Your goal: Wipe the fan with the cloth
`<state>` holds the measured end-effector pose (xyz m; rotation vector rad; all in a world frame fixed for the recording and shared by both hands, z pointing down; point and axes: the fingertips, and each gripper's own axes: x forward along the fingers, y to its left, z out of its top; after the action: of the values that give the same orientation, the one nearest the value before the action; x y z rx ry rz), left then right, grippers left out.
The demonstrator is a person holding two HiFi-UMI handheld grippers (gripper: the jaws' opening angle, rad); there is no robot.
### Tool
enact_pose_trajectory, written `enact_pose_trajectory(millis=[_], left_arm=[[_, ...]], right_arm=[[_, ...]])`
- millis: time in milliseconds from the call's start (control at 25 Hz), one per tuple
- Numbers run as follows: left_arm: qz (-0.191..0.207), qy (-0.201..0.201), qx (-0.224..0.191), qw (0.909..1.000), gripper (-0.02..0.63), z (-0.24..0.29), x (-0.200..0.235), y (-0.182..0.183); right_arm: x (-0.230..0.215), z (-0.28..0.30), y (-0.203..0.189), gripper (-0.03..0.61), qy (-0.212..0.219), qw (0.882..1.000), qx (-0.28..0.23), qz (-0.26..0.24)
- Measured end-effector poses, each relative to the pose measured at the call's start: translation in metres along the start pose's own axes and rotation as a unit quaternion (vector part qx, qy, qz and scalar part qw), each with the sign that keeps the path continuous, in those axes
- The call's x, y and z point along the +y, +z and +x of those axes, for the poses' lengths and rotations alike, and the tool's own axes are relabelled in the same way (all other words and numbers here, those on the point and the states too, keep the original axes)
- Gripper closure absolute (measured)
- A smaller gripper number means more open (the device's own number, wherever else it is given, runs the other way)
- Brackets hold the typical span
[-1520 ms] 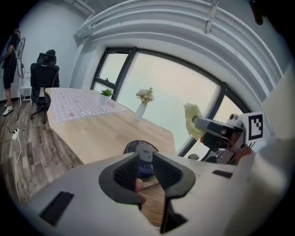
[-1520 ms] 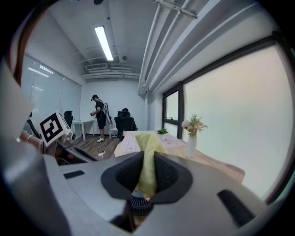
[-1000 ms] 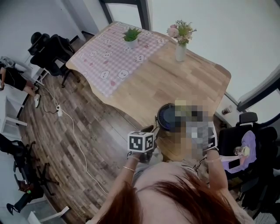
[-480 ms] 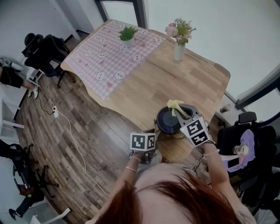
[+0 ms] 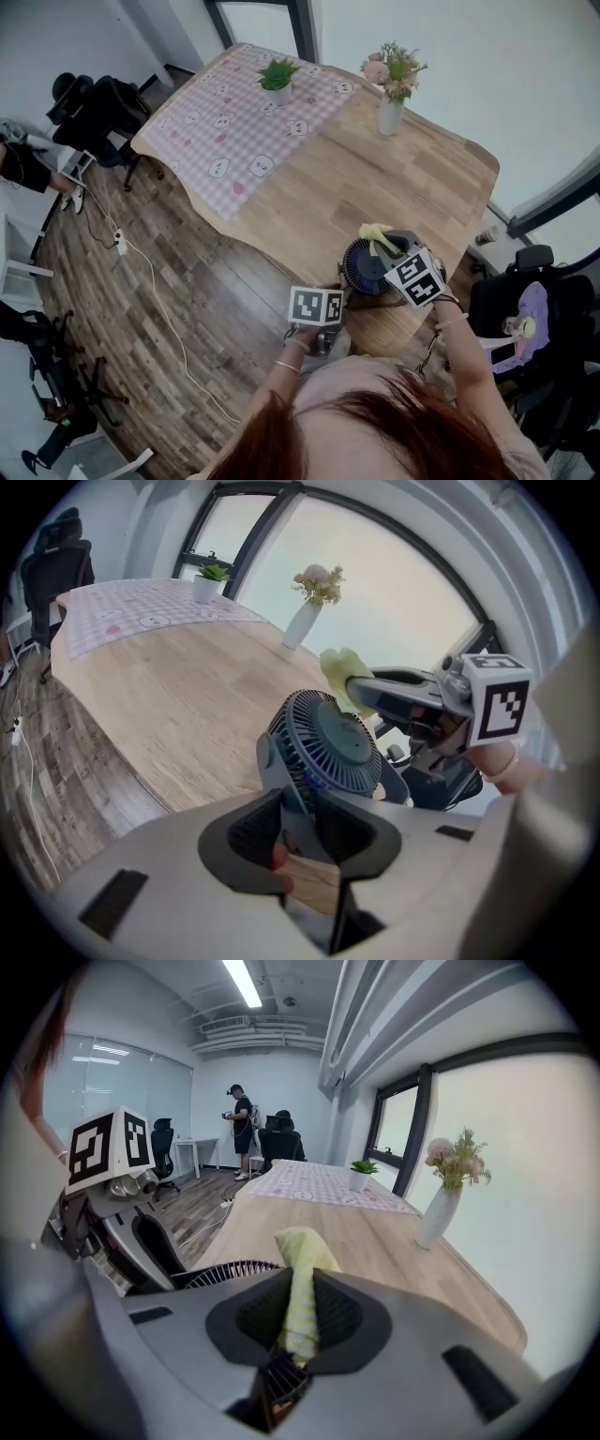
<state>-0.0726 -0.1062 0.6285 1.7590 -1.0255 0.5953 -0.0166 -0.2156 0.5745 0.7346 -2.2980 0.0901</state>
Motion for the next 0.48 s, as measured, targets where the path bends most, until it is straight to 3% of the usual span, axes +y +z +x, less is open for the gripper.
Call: enact_pose_trajectory(millis=[480], left_arm=[[-0.042, -0.006, 0.025, 0.9988, 0.502, 0.004, 0.005, -0.003]], right_arm=[[-0.001, 0.02, -0.01, 0.526, 0.012, 1.0, 0.011, 0.013]])
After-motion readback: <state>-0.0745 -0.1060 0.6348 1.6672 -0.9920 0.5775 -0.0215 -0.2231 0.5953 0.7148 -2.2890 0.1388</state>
